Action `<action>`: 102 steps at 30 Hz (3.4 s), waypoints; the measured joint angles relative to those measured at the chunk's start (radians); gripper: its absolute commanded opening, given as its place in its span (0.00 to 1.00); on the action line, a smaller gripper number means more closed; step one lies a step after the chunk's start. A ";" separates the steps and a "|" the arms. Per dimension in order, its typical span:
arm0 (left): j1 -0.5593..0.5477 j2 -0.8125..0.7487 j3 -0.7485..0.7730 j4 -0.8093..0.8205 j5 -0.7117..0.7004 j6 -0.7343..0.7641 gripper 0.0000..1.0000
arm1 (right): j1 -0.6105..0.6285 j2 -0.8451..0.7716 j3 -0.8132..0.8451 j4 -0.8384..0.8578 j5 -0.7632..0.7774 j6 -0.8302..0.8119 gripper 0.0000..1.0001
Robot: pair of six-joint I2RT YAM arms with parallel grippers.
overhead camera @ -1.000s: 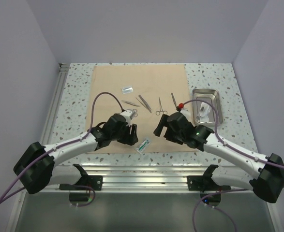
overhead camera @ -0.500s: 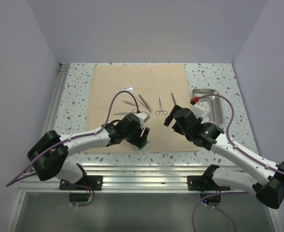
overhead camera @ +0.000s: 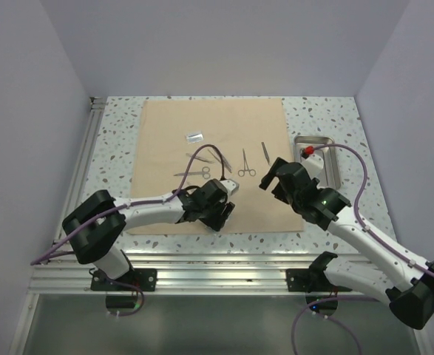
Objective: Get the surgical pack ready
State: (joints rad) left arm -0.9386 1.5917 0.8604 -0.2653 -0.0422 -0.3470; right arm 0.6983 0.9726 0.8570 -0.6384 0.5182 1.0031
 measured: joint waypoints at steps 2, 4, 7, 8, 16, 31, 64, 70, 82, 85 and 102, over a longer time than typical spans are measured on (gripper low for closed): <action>-0.020 0.004 0.008 -0.008 -0.011 0.001 0.64 | -0.009 0.000 -0.002 0.005 -0.012 -0.005 0.99; -0.035 0.011 0.020 -0.013 -0.019 0.003 0.64 | -0.014 0.000 -0.006 0.007 -0.014 -0.009 0.98; -0.051 0.024 0.033 -0.013 -0.031 0.003 0.63 | -0.019 -0.001 -0.014 0.010 -0.017 -0.014 0.99; -0.058 0.031 0.037 -0.014 -0.036 0.003 0.63 | -0.019 -0.003 -0.016 0.010 -0.018 -0.017 0.99; -0.097 0.105 0.087 -0.041 -0.134 0.000 0.43 | -0.032 -0.021 -0.039 0.020 -0.040 -0.021 0.99; -0.106 0.092 0.097 -0.074 -0.179 -0.010 0.27 | -0.040 -0.041 -0.066 0.042 -0.085 -0.030 0.99; -0.023 0.496 0.653 0.514 0.170 -0.394 0.25 | -0.058 -0.208 0.127 -0.053 0.391 -0.083 0.94; -0.013 0.711 0.821 0.681 0.229 -0.546 0.25 | -0.058 -0.206 0.146 -0.050 0.444 -0.124 0.94; 0.014 1.001 1.066 0.876 0.253 -0.758 0.70 | -0.058 -0.250 0.175 -0.034 0.498 -0.190 0.94; 0.023 1.001 1.066 0.876 0.253 -0.748 0.78 | -0.058 -0.257 0.175 -0.034 0.508 -0.198 0.94; 0.153 0.467 0.764 0.545 0.125 -0.414 0.89 | -0.059 -0.245 0.143 0.022 0.459 -0.264 0.97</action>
State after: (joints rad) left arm -0.7860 2.0586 1.6245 0.2798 0.0830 -0.7612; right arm 0.6392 0.7277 0.9997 -0.6163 0.9768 0.7395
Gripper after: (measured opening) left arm 0.883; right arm 0.957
